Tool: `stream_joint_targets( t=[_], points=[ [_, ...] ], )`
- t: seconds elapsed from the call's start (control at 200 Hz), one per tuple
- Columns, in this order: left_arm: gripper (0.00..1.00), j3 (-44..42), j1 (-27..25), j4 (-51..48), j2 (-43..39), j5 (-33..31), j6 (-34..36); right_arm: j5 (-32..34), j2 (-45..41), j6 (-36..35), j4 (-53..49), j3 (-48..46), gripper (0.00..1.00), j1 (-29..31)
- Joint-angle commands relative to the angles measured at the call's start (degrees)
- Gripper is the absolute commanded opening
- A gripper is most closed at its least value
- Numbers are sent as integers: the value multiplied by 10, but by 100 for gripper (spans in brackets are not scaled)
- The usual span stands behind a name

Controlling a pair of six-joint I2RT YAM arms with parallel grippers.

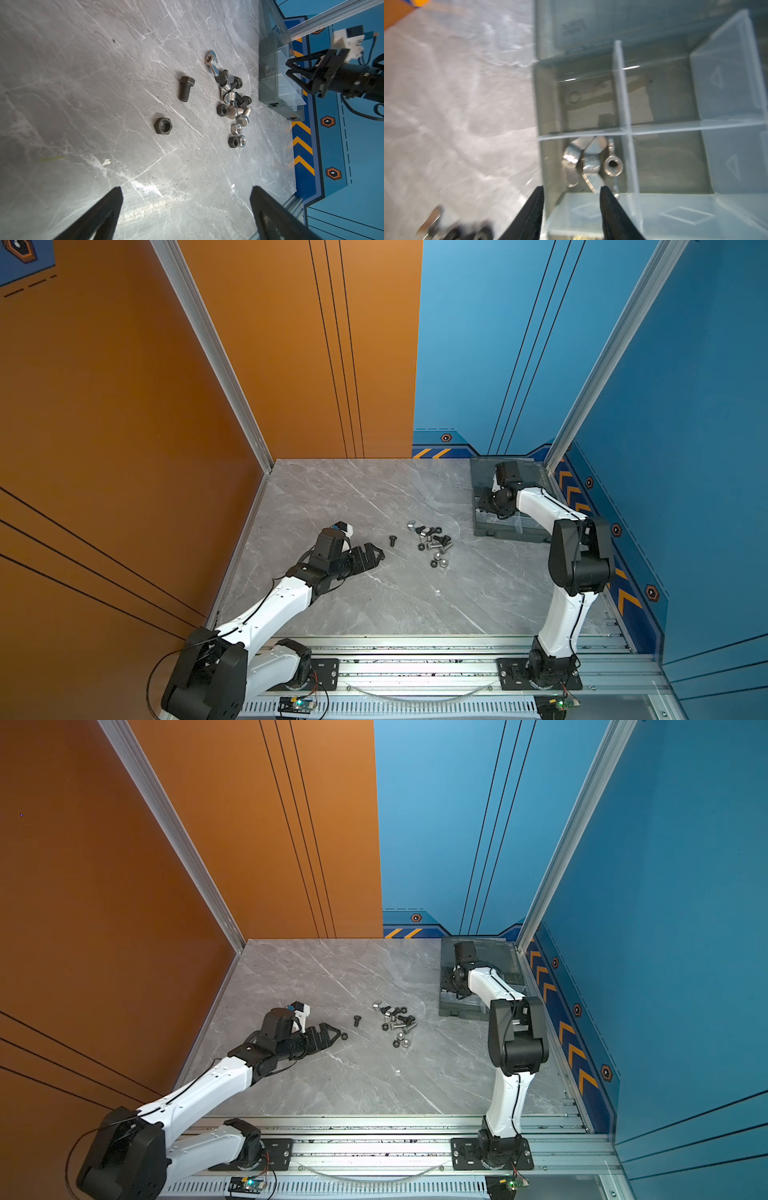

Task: Sort the screws and nuts into containers
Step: 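Move the right gripper back to the pile over another wing nut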

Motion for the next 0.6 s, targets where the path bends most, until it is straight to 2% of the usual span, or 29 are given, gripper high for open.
stream_joint_targets(
  t=[0.0,0.1,0.24,0.39,0.486,0.596],
  points=[
    [98,-1,-4,-3,2,-3,-1,-104,-43,-70,-22,17,48,15],
    [98,-2,-4,-2,4,-1,-1,-139,-42,-123,-45,38,50,48],
    [98,-2,-4,-3,4,-2,-2,-106,-20,-160,-74,70,51,104],
    [98,-4,-4,-3,0,-3,-1,-82,11,-104,-77,98,52,146],
    [98,-3,-4,-5,0,-4,-1,-97,19,-68,-41,91,53,173],
    [98,-3,-4,-7,0,-3,0,-66,37,-17,-34,106,53,207]
  ],
)
